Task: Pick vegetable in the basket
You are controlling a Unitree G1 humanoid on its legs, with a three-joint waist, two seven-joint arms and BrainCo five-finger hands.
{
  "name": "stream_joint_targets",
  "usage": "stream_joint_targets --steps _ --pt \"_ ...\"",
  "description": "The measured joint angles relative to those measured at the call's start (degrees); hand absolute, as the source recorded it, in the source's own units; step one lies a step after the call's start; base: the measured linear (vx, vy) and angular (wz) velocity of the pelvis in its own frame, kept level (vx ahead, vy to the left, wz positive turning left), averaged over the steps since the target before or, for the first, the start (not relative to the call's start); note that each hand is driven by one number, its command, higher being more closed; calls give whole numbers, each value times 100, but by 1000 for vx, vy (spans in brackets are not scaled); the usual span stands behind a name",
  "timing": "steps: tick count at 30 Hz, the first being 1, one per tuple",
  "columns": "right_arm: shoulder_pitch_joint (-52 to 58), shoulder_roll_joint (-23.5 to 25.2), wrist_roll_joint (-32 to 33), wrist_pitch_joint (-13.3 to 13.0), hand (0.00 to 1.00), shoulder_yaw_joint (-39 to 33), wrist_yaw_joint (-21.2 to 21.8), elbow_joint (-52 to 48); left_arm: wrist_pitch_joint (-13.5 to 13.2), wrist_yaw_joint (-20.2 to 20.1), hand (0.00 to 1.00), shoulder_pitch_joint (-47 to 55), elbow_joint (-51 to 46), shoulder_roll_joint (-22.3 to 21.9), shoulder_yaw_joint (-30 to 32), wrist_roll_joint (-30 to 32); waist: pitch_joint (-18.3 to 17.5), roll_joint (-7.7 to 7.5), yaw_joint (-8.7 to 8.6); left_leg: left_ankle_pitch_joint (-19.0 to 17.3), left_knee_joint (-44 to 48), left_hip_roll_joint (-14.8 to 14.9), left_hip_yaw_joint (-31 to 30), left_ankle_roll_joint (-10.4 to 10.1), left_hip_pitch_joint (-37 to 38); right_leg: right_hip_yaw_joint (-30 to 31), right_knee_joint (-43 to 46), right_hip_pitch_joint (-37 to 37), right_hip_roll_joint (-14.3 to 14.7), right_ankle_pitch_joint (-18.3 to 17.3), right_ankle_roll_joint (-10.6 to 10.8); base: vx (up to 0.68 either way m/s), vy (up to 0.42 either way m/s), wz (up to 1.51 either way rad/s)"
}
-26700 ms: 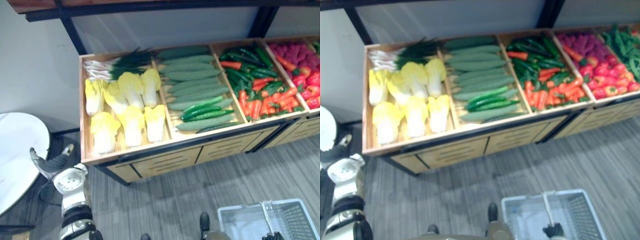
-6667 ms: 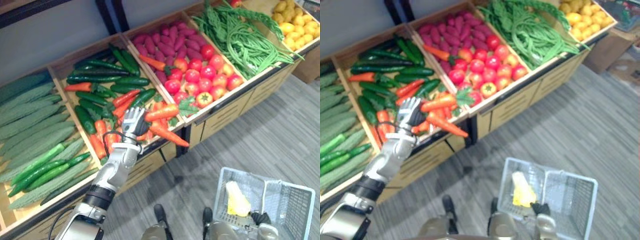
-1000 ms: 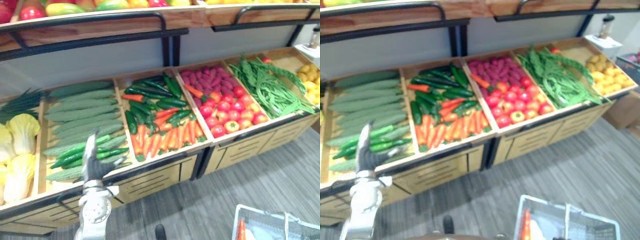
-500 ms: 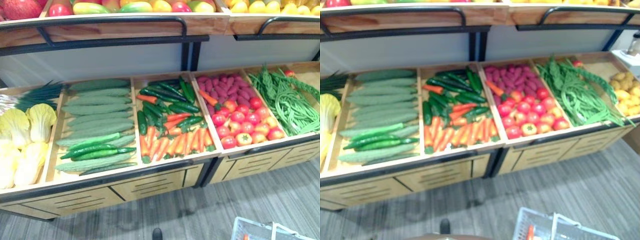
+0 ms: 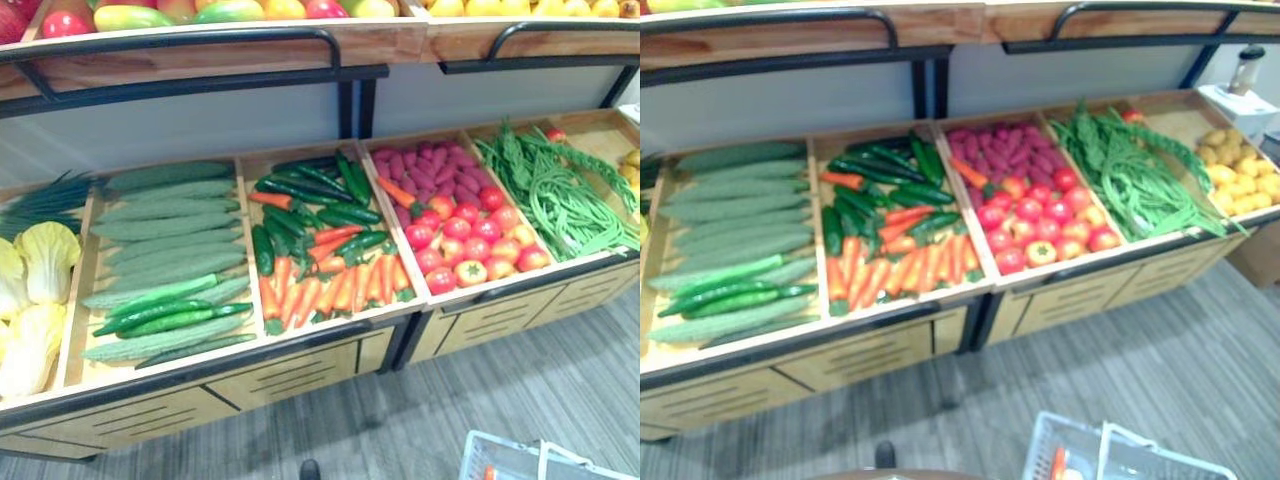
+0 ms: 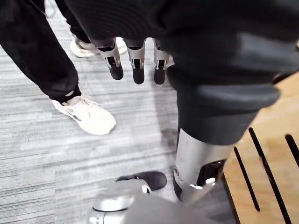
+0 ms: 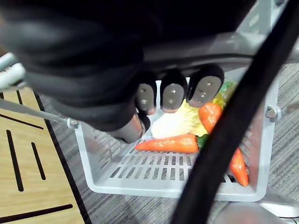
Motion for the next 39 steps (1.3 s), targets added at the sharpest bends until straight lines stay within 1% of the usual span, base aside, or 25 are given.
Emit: stream_joint_targets --steps 9,11,13,14,16,18,19,20,21,22,23,24,25,27,28,29,30,31,32,33,34,35,36,38,39 --pt "-136 6 -3 -1 100 188 11 55 -116 -126 0 -154 67 105 -632 -47 223 -39 -9 -100 3 -18 199 -4 247 236 35 108 -49 -22 26 4 8 -10" --pt "-116 -3 0 -8 100 167 15 21 -112 -137 0 -181 147 176 -803 -48 292 -113 -61 -268 45 -102 396 37 420 463 396 -7 -256 -210 88 24 79 -41" --pt "-112 6 8 -28 100 112 55 -96 -111 -158 0 -249 185 266 -1104 -44 366 -92 -173 -323 48 -163 701 72 537 883 792 -279 -369 -239 111 56 119 -62" --pt "-112 9 16 -29 100 109 60 -114 -111 -158 0 -268 189 276 -1132 -43 387 -91 -170 -322 47 -148 759 86 545 961 840 -328 -365 -235 113 46 120 -93" --pt "-127 34 69 -32 100 44 72 -239 -110 -159 0 -408 255 294 -1189 -44 516 -55 -162 -403 69 -85 1145 117 601 1452 979 -601 -293 -6 80 0 100 -99" --pt "-169 124 93 -127 100 55 80 -429 -111 -120 0 -594 358 311 -1184 -40 693 57 -160 -728 483 258 1858 105 551 1856 849 -924 11 721 47 -36 145 -178" --pt "-182 188 130 -171 100 92 80 -538 -111 -120 0 -634 352 341 -1182 -41 711 98 -162 -849 712 417 2276 178 456 1812 540 -1055 177 1252 12 -55 138 -166" --pt "-189 192 146 -183 100 122 82 -551 -112 -120 0 -646 337 343 -1181 -38 716 117 -153 -864 756 483 2378 220 421 1802 387 -1080 226 1417 -17 -93 102 -165" --pt "-246 172 221 -198 100 213 82 -582 -123 -127 0 -673 276 352 -1183 -24 765 237 -150 -912 811 730 2832 311 321 1490 228 -1115 290 1607 -189 -109 81 -144" --pt "-248 182 235 -199 100 271 74 -560 -124 -140 0 -673 115 370 -1189 2 797 207 -190 -923 814 741 3203 328 387 746 1235 -1300 40 1065 -423 -91 71 -152" --pt "-215 180 239 -192 100 310 58 -527 -132 -155 0 -672 73 370 -1196 -3 801 204 -182 -920 802 745 3382 333 444 460 1715 -1295 -94 808 -449 -30 91 -141" --pt "-160 188 242 -172 100 351 48 -442 -140 -186 0 -658 -14 372 -1226 0 800 198 -152 -920 813 755 3729 335 584 63 2375 -1156 -363 614 -570 12 40 -138" --pt "-87 224 240 -119 100 354 45 -424 -146 -213 0 -650 -18 372 -1260 -27 801 197 -156 -920 834 753 3990 335 703 -101 2719 -954 -588 613 -571 8 -5 -134" --pt "-9 271 239 -97 100 346 42 -360 -145 -226 0 -654 -26 373 -1291 -87 786 165 -168 -920 944 762 4287 335 735 -72 2708 -699 -779 651 -522 8 -137 -110" --pt "19 314 242 -78 100 295 42 -284 -143 -227 0 -683 -46 367 -1290 -216 775 103 -165 -925 1118 806 4497 327 696 -20 2270 -579 -771 641 -328 -1 -298 -140" --pt "24 276 244 -47 100 237 42 -274 -147 -226 0 -705 -44 301 -1286 -270 756 171 -155 -919 1242 940 4625 309 631 -54 1783 -545 -520 589 -299 -25 -301 -131" --pt "40 261 244 -30 100 214 35 -274 -154 -213 0 -697 -42 242 -1286 -276 710 231 -150 -882 1232 996 4633 256 567 -27 1510 -529 -409 594 -291 -49 -400 -149" --pt "31 188 246 52 100 109 -16 -215 -158 -231 0 -742 -34 138 -1310 -275 665 336 -172 -804 1263 1114 4839 142 497 17 831 -498 -224 521 -180 -50 -340 -113" --pt "39 181 246 58 100 111 -12 -208 -161 -232 0 -751 -30 149 -1307 -273 683 306 -174 -795 1298 1153 4944 127 491 33 681 -497 -191 480 -117 -41 -349 -105" --pt "51 182 246 65 100 114 -14 -197 -162 -226 0 -784 -10 156 -1305 -270 711 259 -173 -789 1374 1199 5051 117 490 49 539 -488 -155 456 -81 -40 -275 -61" --pt "69 191 244 73 100 125 -14 -161 -151 -226 0 -847 8 184 -1301 -270 700 310 -184 -784 1575 1320 5064 109 471 33 262 -392 -51 454 -77 -47 -322 -47" --pt "134 204 247 74 100 135 -10 -125 -154 -221 0 -846 3 195 -1303 -270 716 283 -230 -784 1768 1445 5016 109 435 2 79 -292 26 453 -77 -66 -323 -25" --pt "159 223 248 72 100 137 -6 -83 -155 -216 0 -854 -8 221 -1302 -269 724 313 -319 -784 2096 1662 4973 108 382 -61 -88 -174 125 453 -77 -69 -228 -5" --pt "179 223 277 66 100 160 -6 -58 -153 -204 0 -887 -10 218 -1301 -272 756 346 -323 -780 2623 2023 4838 102 324 -40 -188 -87 267 452 -79 -119 -157 -20" --pt "187 184 281 40 100 183 -8 -60 -155 -199 0 -890 -28 203 -1303 -273 776 408 -307 -719 2885 2185 4589 27 287 49 -177 -60 325 447 -89 -133 -133 -33"
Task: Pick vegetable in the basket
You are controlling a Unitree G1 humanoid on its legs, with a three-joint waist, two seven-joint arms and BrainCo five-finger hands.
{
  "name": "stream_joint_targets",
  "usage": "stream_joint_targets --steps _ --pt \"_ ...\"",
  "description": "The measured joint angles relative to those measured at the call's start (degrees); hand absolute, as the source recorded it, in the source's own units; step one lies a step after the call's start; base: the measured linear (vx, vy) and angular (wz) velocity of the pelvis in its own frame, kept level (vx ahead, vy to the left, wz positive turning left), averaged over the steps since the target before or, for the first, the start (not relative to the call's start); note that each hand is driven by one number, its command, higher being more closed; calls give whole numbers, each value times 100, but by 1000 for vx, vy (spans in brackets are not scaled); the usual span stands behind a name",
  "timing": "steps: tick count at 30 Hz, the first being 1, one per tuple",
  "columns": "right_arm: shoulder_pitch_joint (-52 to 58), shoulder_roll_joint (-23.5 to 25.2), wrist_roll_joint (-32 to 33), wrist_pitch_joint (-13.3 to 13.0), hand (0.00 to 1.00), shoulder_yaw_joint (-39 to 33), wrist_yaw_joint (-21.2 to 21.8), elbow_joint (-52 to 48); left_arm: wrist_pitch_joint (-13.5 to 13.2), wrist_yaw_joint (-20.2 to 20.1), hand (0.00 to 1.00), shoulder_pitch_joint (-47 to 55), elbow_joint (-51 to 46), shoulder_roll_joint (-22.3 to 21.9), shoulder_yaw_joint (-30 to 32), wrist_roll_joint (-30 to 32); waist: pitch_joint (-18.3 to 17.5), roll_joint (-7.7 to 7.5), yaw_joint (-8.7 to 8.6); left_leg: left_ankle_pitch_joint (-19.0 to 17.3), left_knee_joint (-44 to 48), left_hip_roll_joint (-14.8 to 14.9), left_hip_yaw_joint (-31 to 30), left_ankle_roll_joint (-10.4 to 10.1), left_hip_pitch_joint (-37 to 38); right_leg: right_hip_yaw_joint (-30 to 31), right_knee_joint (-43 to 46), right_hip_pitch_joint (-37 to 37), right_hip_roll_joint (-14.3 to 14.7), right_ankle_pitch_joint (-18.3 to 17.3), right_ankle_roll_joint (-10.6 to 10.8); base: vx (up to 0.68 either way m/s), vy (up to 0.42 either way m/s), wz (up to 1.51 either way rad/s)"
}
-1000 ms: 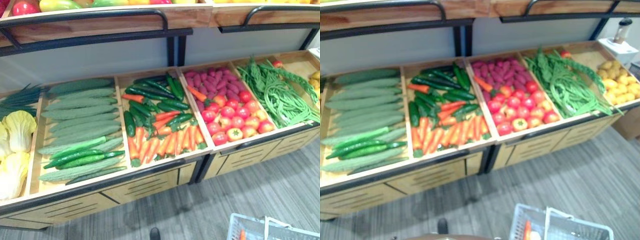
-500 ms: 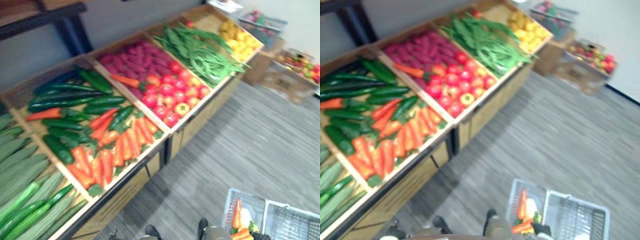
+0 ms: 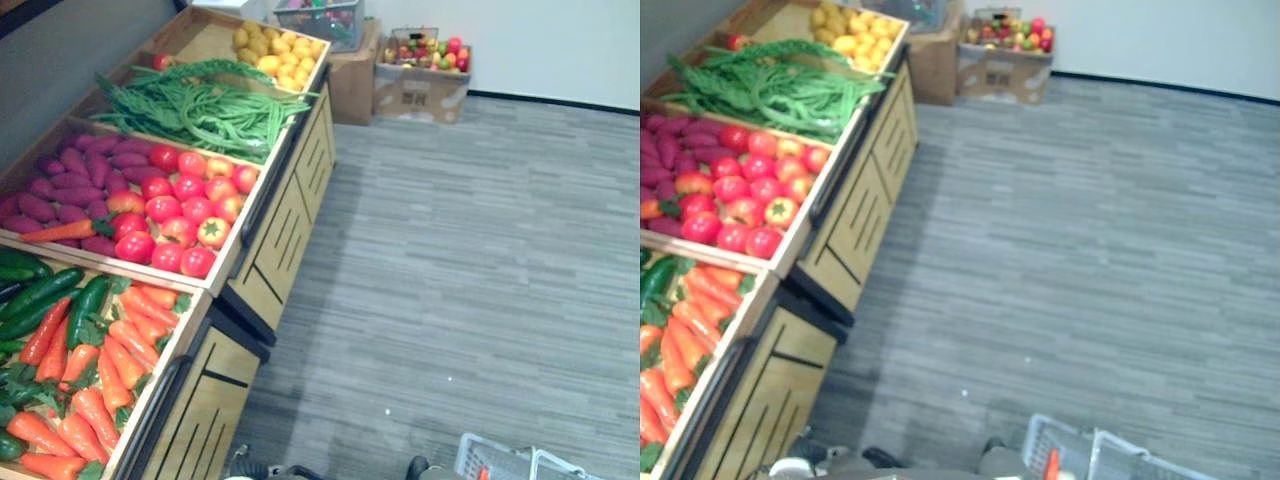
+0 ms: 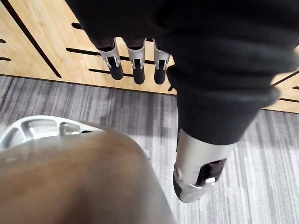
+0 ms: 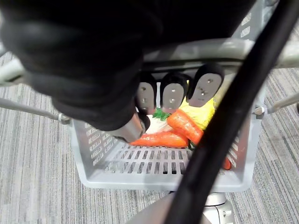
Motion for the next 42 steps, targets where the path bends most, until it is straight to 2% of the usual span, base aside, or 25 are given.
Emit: stream_joint_targets --steps 1,2,3,4,7,9,10,11,13,17,18,29,36,38,40,41,42 --pt "0 -22 0 -9 100 7 4 -1 -1 9 0 3 -23 -14 5 -5 18 13 4 46 98 20 -236 -54 -14 90 2 27 7 -11 -18 -100 -88 -38" --pt "4 -50 -1 -19 100 58 1 -1 -12 36 0 18 -56 -44 15 -8 71 -42 17 90 266 -7 -794 -33 -96 239 9 58 -2 -28 -47 -136 -43 -54" --pt "-36 -181 0 -32 100 185 4 0 -21 78 0 56 -91 -90 46 -9 76 -34 55 -79 217 -352 -2006 -182 -297 497 19 39 -96 -33 -54 -201 51 -108" --pt "-145 -348 -13 -51 100 296 -1 1 -35 93 0 88 -90 -201 173 -22 91 9 113 -272 -154 -1056 -3502 -348 -288 856 74 -87 -191 -24 -43 -206 97 -114" --pt "-158 -410 -42 -170 100 443 8 5 -62 89 0 109 -87 -248 237 -201 96 36 185 -642 -802 -1599 -5105 -428 -105 1344 160 -348 -87 -37 -21 -109 135 -80" --pt "-186 -433 -34 -226 100 436 15 -3 -91 83 0 166 -77 -258 243 -219 71 74 172 -916 -1216 -1621 -5712 -423 75 1493 20 -459 22 108 140 -87 159 -49" --pt "-217 -381 -34 -243 100 401 16 1 -89 81 0 157 -38 -200 245 -212 91 8 174 -1017 -1373 -1649 -5544 -371 54 1598 -255 -421 -2 381 199 -89 180 -46" --pt "-194 -334 -33 -260 100 399 27 0 -92 83 0 199 -35 -182 243 -201 82 -21 195 -1028 -1371 -1699 -5485 -351 4 1657 -374 -442 -36 498 205 -87 173 -36" --pt "-132 -204 55 -254 100 385 46 1 -82 87 0 280 -4 -136 318 -168 8 -180 209 -1017 -1416 -1871 -5360 -275 19 1777 -502 -455 -199 631 320 -23 141 -23" --pt "1 -188 320 -255 100 385 60 -2 -82 74 0 346 36 -109 199 -113 -171 -200 179 -976 -1647 -2095 -5147 -157 144 1995 -505 -575 -391 668 379 30 101 -23" --pt "192 -228 729 -252 100 730 233 57 -85 -25 0 341 265 55 -87 -117 -538 -280 161 -905 -1888 -2111 -5061 -159 425 1959 -502 -544 -347 699 422 12 10 -7" --pt "196 -230 729 -251 100 740 232 102 -137 -30 0 391 362 52 26 -232 -544 -290 173 -895 -1874 -2078 -5221 -177 425 1760 -705 -336 -328 768 408 2 -7 7" --pt "146 -239 729 -251 100 896 233 101 -223 -49 0 467 364 3 237 -460 -523 -314 226 -978 -1771 -2041 -5024 -203 504 1923 -766 -339 -287 832 410 -2 -10 -14" --pt "86 -247 730 -257 100 883 236 86 -255 -51 0 443 340 0 243 -461 -426 -308 265 -1209 -1419 -1990 -4905 -170 421 2000 -552 -426 -267 783 389 -73 24 -33" --pt "50 -232 752 -289 100 805 241 -3 -252 -64 0 432 227 -9 220 -459 -324 -347 259 -1473 -1069 -2009 -4879 -42 250 2084 227 -790 -360 419 403 -89 58 -15" --pt "42 -205 827 -301 100 733 241 -19 -254 -96 0 432 203 19 172 -460 -265 -343 219 -1568 -963 -2065 -4877 12 265 2049 943 -1065 -449 200 375 -67 56 -13" --pt "2 -196 862 -302 100 712 238 -35 -261 -112 0 436 199 10 164 -465 -162 -391 228 -1595 -964 -2080 -4804 58 326 1983 1882 -1544 -514 182 203 -88 82 -18"
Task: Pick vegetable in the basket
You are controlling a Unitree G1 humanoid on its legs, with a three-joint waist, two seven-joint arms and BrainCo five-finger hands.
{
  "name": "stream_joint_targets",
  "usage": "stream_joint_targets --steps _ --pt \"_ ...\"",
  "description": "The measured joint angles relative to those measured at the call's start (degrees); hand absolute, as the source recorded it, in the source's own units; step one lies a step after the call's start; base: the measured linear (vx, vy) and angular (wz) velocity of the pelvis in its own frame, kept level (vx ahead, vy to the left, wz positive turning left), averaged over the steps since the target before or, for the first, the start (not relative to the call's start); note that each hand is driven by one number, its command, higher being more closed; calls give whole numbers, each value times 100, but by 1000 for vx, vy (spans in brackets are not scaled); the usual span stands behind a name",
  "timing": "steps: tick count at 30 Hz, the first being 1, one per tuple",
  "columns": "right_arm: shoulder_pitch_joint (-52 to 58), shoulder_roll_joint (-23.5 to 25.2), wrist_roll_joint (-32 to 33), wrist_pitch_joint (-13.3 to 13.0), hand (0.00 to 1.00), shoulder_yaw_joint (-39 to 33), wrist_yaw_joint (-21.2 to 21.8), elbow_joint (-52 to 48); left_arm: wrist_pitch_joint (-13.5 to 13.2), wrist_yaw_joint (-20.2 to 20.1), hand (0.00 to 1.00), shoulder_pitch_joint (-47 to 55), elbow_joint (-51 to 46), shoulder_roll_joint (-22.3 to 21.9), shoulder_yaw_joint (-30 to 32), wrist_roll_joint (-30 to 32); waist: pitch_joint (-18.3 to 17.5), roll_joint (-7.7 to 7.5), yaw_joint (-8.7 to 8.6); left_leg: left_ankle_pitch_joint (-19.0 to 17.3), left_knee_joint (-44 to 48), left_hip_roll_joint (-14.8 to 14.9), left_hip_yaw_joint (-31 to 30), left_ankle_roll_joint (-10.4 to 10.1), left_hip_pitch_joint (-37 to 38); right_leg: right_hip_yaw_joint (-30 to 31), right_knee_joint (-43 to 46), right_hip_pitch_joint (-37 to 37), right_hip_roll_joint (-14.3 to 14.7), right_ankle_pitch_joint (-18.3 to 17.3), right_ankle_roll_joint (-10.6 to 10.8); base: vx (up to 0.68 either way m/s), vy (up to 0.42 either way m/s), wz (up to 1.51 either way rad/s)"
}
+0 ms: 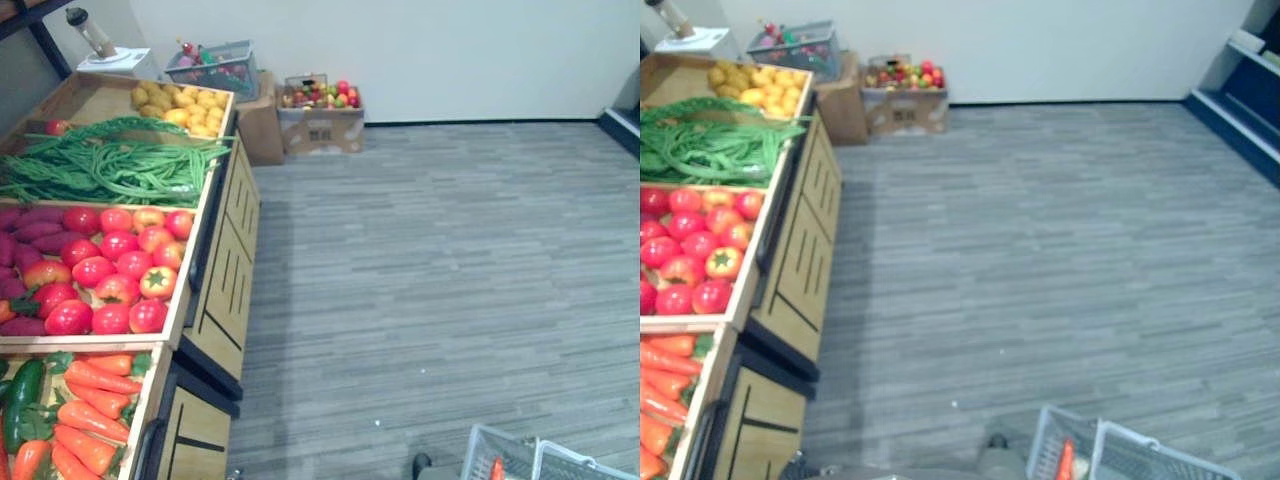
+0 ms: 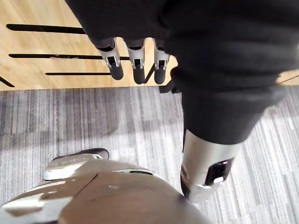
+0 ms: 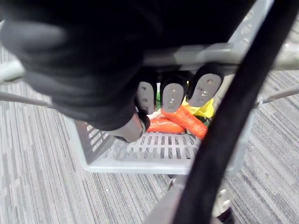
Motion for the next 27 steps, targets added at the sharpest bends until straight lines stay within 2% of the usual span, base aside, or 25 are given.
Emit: stream_joint_targets --steps 1,3,4,7,8,9,10,11,12,14,16,17,18,19,21,22,23,24,25,26,27 --pt "-17 48 19 -1 100 -32 -1 -48 0 -8 0 2 -9 23 5 1 44 87 -1 -2 0 -27 66 24 54 -86 687 -344 -86 64 -303 -77 66 -26" --pt "-9 162 47 -4 100 -42 -4 -152 17 -12 0 -2 -6 36 11 1 233 4 -38 35 -169 -98 113 150 426 -245 1587 -666 -282 188 -473 0 60 -18" --pt "61 263 60 -2 100 -42 -1 -154 25 -11 0 43 -4 68 32 2 227 -26 -38 32 -271 -53 173 148 600 -370 1711 -721 -262 37 -486 73 29 -18" --pt "78 461 98 6 100 -37 15 -144 27 -13 0 -50 -4 26 85 1 225 6 -60 36 -494 111 224 94 697 -771 761 -816 72 -44 -433 167 -50 -9" --pt "97 537 97 17 100 -39 19 -145 28 -17 0 -131 -8 -28 157 14 223 20 -72 61 -588 185 229 -4 720 -860 36 -807 226 52 -316 232 -119 3" --pt "110 550 96 21 100 -60 25 -149 26 -18 0 -164 -13 -33 217 4 223 23 -70 73 -629 216 232 -85 757 -864 -282 -802 295 103 -292 423 -240 12" --pt "140 562 95 57 100 -85 30 -149 25 -15 0 -229 -49 -79 369 5 221 19 -72 35 -740 275 222 -266 879 -830 -973 -742 391 439 -257 372 -227 13" --pt "142 550 96 76 100 -104 7 -149 18 -14 0 -247 -81 -127 453 4 230 56 -74 5 -778 343 210 -320 923 -853 -988 -675 448 812 -332 453 -288 15" --pt "140 455 96 82 100 -139 -12 -151 5 -14 0 -312 -85 -239 569 7 232 257 -67 48 -857 541 210 -395 998 -959 -777 -698 611 569 -492 286 -183 11" --pt "126 416 93 77 100 -234 -6 -187 7 -20 0 -373 -173 -344 676 3 224 332 -74 302 -828 632 197 -572 1017 -1072 -186 -881 611 65 -643 334 -235 14" --pt "138 408 63 55 100 -285 -9 -200 1 -21 0 -369 -196 -389 726 3 196 353 -74 577 -533 754 124 -619 994 -1232 113 -753 613 -326 -749 385 -299 34" --pt "137 406 38 51 100 -275 -5 -198 -1 -22 0 -370 -234 -396 718 3 187 349 -70 727 -106 818 -40 -655 842 -1331 109 -585 602 -485 -770 312 -249 38" --pt "134 405 35 51 100 -252 -3 -198 -3 -23 0 -369 -245 -397 709 2 179 345 -69 807 165 839 -146 -696 730 -1377 106 -502 591 -552 -785 294 -231 38" --pt "126 382 26 43 100 -194 -3 -201 -1 -22 0 -370 -269 -400 704 -1 176 350 -70 968 650 859 -303 -786 538 -1437 95 -358 572 -649 -809 284 -184 34" --pt "142 245 -29 42 100 -48 -8 -199 -3 -27 0 -363 -291 -413 700 -138 178 314 -41 1664 2037 862 -644 -1141 -56 -1505 -43 57 527 -802 -899 318 -156 22" --pt "85 105 -33 40 100 41 -5 -202 -11 -28 0 -358 -288 -406 697 -205 156 346 -31 1671 2781 831 -735 -1230 -418 -1493 -171 255 511 -835 -942 327 -92 1" --pt "28 32 -33 8 100 27 -20 -232 -13 -28 0 -359 -285 -408 698 -221 150 357 -45 1445 3117 724 -664 -1186 -702 -1485 -321 523 470 -839 -947 266 -53 -1" --pt "27 30 -33 6 100 26 -20 -236 -14 -28 0 -359 -286 -408 698 -221 150 356 -45 1435 3121 721 -660 -1184 -709 -1485 -328 531 468 -839 -947 239 -6 2" --pt "20 11 -82 -11 100 35 -37 -349 -65 -24 0 -358 -294 -409 701 -285 159 295 -15 1113 3045 658 -468 -1027 -881 -1463 -465 815 366 -853 -918 151 37 -2" --pt "0 9 -150 -36 100 69 -63 -392 -93 -19 0 -341 -298 -404 701 -385 149 269 -1 956 2770 655 -342 -867 -1007 -1442 -505 919 303 -862 -874 133 62 -4" --pt "-12 7 -168 -76 100 100 -73 -396 -106 -16 0 -335 -301 -400 702 -394 144 260 2 923 2501 646 -294 -801 -1028 -1435 -506 944 264 -866 -836 101 117 -7"
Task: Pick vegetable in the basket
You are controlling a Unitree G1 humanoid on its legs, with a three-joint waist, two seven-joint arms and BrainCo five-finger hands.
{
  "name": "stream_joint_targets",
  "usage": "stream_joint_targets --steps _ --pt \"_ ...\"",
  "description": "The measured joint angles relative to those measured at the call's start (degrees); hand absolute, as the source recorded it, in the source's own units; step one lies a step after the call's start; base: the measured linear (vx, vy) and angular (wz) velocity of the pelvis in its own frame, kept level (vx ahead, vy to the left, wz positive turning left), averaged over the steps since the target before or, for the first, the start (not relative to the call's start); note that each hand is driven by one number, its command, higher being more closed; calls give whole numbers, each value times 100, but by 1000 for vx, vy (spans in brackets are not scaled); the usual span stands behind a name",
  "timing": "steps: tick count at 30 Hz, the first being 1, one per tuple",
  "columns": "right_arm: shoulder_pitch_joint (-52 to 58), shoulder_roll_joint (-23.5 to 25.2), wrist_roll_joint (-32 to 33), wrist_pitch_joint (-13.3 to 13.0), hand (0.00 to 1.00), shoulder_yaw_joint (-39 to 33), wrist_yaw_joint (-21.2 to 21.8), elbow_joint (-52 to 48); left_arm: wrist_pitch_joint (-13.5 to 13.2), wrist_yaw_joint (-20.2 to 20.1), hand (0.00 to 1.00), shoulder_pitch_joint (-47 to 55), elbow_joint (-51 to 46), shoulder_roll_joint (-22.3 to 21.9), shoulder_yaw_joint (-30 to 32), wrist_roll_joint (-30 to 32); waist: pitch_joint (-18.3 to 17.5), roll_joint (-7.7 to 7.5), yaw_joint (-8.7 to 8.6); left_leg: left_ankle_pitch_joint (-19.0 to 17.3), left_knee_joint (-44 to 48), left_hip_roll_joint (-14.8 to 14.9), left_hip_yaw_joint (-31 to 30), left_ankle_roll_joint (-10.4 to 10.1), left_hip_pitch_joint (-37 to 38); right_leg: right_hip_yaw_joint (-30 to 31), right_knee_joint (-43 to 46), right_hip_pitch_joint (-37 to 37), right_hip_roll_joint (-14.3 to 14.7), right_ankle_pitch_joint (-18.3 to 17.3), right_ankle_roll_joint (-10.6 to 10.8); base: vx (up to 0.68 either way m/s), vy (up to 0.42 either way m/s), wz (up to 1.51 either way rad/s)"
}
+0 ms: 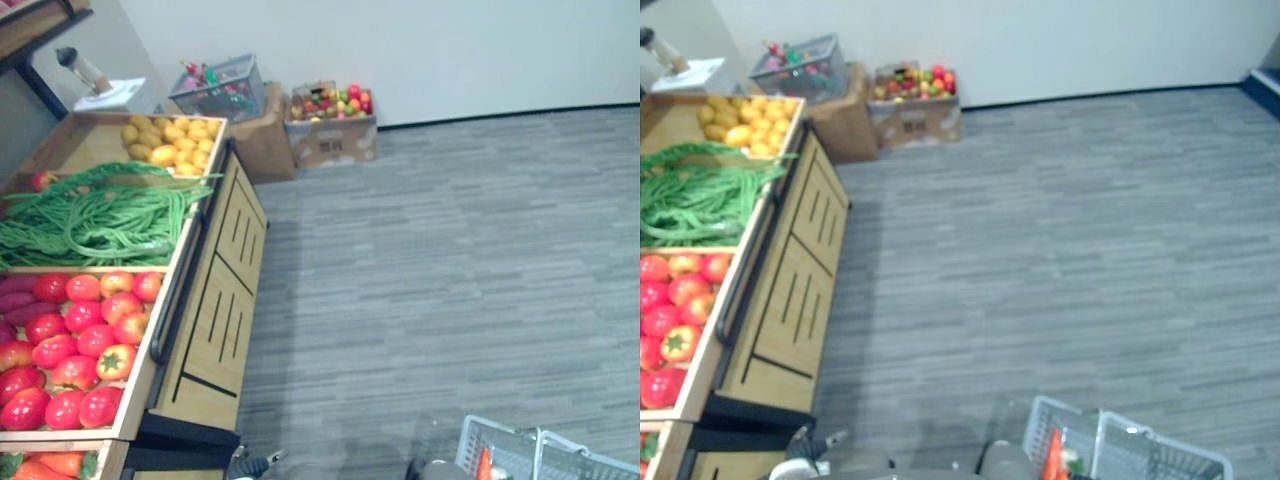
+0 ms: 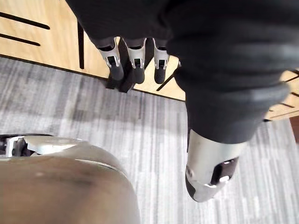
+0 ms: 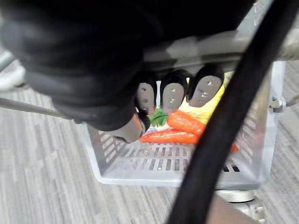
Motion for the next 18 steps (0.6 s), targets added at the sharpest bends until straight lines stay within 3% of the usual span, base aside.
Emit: stream_joint_targets --steps 1,2,3,5,6,11,14,18 --pt "-14 -1 -54 -43 100 33 -17 -12 -8 10 0 4 -3 -1 4 2 -2 -7 13 26 -554 -5 100 90 2 33 9 26 -56 -22 105 85 175 -7" --pt "-21 1 -85 -86 100 44 -30 -35 -7 39 0 4 1 -2 7 3 -7 1 13 204 -1328 -25 175 334 30 68 80 30 -130 -76 222 89 255 -8" --pt "-8 0 -111 -114 100 46 -36 -70 -7 83 0 19 3 -26 36 4 -29 23 16 753 -1992 -55 211 598 42 120 258 -40 -210 -175 389 67 247 -8" --pt "9 -2 -181 -103 100 41 -53 -82 -6 113 0 83 14 -6 66 -5 -175 9 66 757 -2348 -230 216 516 163 279 441 -169 -353 -284 564 79 256 -3" --pt "63 32 -200 -107 100 46 -32 -69 -9 119 0 130 28 19 58 -13 -301 -70 34 753 -2679 -361 224 516 227 269 319 -209 -440 -223 659 84 239 9" --pt "54 73 -406 -104 100 28 -24 162 4 31 0 296 140 56 26 -277 -403 -92 38 640 -3415 -551 370 558 598 326 -201 -10 -467 103 924 42 164 3" --pt "216 18 -562 -105 100 29 -24 224 -1 -73 0 504 281 55 -126 -412 -572 -58 18 667 -3730 -627 475 593 884 437 -428 143 -477 186 997 34 66 -27" --pt "344 -24 -790 -29 100 -5 34 278 -2 -254 0 550 501 68 -330 -504 -722 99 -77 836 -4144 -700 509 608 1069 452 -610 175 -473 286 1063 53 33 -6"
